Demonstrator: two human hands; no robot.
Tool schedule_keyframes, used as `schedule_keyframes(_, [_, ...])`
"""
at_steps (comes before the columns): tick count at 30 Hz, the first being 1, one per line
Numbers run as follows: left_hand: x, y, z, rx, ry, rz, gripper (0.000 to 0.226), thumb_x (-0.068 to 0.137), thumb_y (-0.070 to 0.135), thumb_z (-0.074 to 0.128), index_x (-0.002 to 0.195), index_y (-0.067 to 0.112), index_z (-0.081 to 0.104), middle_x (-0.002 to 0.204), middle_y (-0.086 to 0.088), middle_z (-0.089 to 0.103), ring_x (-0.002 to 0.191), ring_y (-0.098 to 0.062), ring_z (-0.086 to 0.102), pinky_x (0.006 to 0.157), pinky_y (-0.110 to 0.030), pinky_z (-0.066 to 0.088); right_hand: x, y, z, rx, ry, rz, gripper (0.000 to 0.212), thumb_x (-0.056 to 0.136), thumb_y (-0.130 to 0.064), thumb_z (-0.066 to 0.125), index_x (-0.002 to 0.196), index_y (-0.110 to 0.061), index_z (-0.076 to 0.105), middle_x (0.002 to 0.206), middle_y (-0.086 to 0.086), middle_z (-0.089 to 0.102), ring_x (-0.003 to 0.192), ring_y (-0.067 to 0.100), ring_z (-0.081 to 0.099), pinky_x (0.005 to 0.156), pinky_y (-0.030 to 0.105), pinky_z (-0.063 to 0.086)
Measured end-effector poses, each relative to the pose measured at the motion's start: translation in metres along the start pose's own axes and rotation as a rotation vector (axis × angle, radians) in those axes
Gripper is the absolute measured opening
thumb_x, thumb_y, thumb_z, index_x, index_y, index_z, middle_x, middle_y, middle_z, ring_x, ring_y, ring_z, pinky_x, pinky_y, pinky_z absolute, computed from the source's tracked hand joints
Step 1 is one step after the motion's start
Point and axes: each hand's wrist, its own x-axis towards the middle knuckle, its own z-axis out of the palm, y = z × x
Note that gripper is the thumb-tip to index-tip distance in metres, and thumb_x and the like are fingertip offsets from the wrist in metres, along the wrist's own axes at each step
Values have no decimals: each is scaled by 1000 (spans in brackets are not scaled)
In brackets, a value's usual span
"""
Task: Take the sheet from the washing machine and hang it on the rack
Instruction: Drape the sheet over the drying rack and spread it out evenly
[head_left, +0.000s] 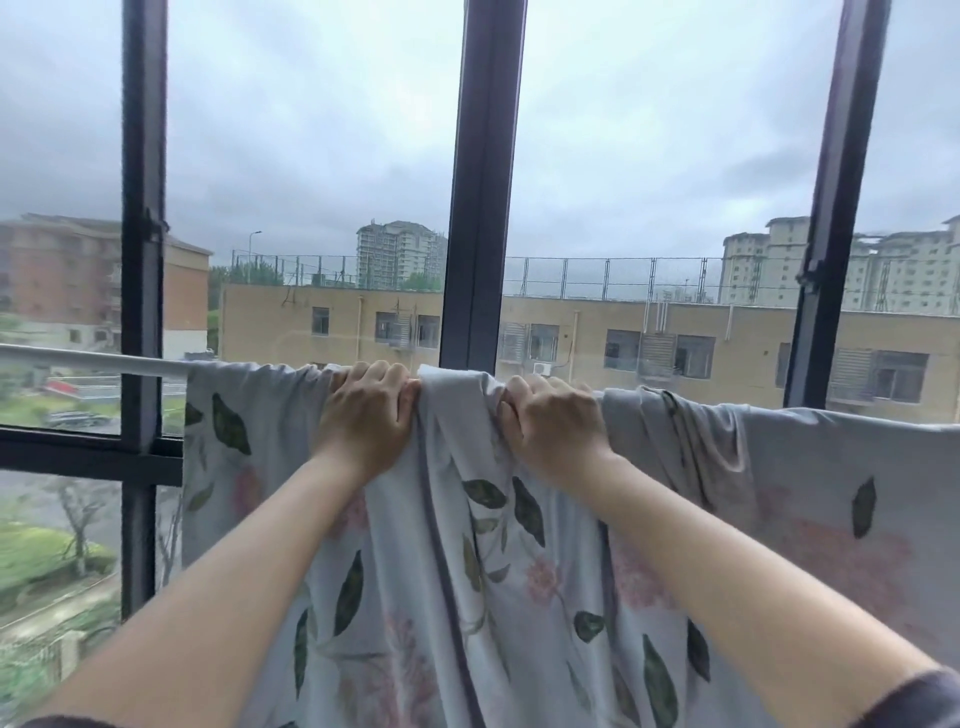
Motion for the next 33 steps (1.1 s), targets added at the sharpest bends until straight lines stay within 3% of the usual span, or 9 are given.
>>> schedule_keyframes(6, [-5,-9,-8,-57,56,102,50,94,41,20,101,14,61,98,-5,66,94,-28,57,87,-37,35,9,-36,10,47,147,38,35,90,-34,33,74,-15,56,69,4,60,60,26,56,63,36,43])
schedule_keyframes(11, [-16,-41,-18,20,51,192,42,93,30,32,124,15,56,119,-2,61,115,-25,53,107,-42,30,3,-37,15,64,117,84,29,91,-33,36,96,-15,59,92,6,61,87,29,55,81,42,37])
schedule_keyframes(15, [-55,-79,-19,-36,127,81,47,88,26,42,134,18,48,145,-2,41,139,-23,29,117,-49,13,-22,-68,23,51,96,153,56,87,-30,32,140,-13,38,142,10,42,135,32,34,114,54,14])
schedule_keyframes(21, [-106,-154,-6,-164,133,-191,59,83,12,63,138,12,40,148,-12,34,133,-33,34,105,-56,35,-57,-158,37,188,-6,200,58,91,-28,40,147,-22,27,154,24,16,144,39,14,112,55,24])
schedule_keyframes(23, [-115,-173,-9,-290,140,-226,62,83,13,65,138,12,37,141,-12,40,124,-31,44,98,-47,44,-62,-189,44,160,-59,237,57,93,-32,42,147,-23,26,156,22,12,144,39,9,113,55,22])
schedule_keyframes(25, [-120,-190,-7,-511,75,-322,56,84,23,68,131,10,40,114,-10,57,93,-23,61,75,-38,53,-66,-214,49,86,-97,239,58,92,-32,43,147,-21,28,157,17,12,145,38,8,114,58,18])
schedule_keyframes(28, [-129,-204,-5,-905,-182,-493,54,76,50,65,96,0,58,75,-12,64,64,-18,57,58,-41,48,-82,-246,58,84,-144,186,57,86,-32,40,141,-17,38,155,14,23,145,32,14,112,60,16])
schedule_keyframes(30, [-137,-207,-2,-1100,-240,-521,48,80,40,65,85,-8,62,72,-13,61,68,-18,52,59,-34,43,-95,-264,63,152,-141,141,50,82,-36,45,129,-19,50,146,9,38,139,29,28,108,54,24])
schedule_keyframes(33, [-141,-201,-13,-1244,-275,-505,12,92,11,61,83,4,67,73,-6,65,66,-17,56,59,-30,47,-106,-285,67,207,-125,116,42,75,-51,55,104,-20,61,114,1,58,112,22,51,90,41,37])
